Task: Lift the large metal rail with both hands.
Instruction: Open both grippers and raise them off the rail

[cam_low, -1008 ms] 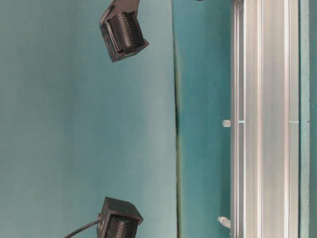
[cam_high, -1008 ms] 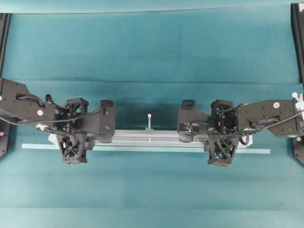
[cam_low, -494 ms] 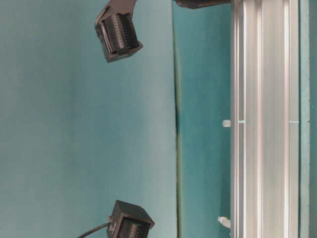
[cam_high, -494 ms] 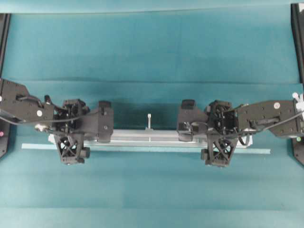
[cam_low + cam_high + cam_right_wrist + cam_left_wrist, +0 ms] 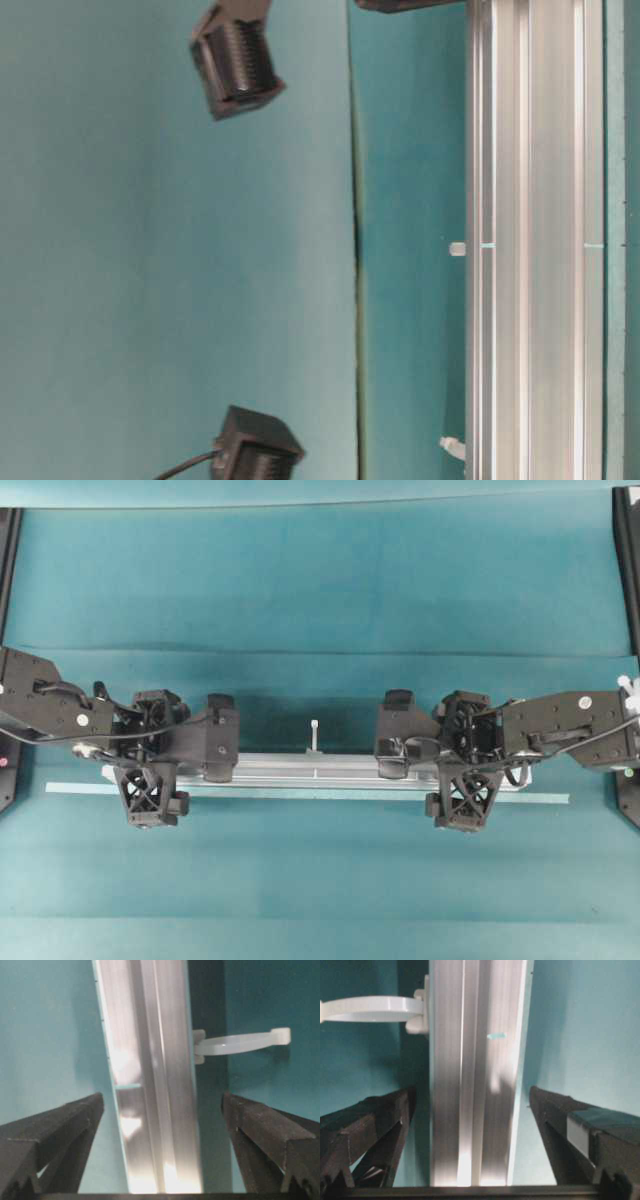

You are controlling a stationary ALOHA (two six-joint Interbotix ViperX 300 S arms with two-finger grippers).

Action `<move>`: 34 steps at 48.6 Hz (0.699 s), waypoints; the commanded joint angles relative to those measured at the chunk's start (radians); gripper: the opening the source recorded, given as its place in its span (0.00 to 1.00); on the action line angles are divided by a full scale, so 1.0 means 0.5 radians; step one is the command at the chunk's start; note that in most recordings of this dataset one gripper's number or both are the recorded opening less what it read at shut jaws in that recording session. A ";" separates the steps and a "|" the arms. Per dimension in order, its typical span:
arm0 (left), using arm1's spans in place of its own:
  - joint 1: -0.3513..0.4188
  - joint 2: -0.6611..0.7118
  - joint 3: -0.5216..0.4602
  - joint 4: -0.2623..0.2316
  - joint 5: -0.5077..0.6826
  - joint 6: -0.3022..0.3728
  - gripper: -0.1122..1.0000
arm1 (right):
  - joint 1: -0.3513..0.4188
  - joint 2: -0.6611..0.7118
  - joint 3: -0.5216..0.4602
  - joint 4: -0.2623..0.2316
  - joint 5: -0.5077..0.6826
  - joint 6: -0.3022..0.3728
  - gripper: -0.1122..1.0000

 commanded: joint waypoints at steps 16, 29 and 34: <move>0.037 -0.423 -0.009 -0.003 0.077 0.009 1.00 | -0.071 -0.347 0.009 -0.006 0.009 0.015 1.00; 0.037 -0.666 -0.003 0.000 0.107 0.006 1.00 | -0.092 -0.647 0.071 -0.006 -0.003 0.015 0.99; 0.037 -0.739 -0.003 0.000 0.107 0.006 1.00 | -0.107 -0.767 0.098 -0.006 -0.006 0.012 0.99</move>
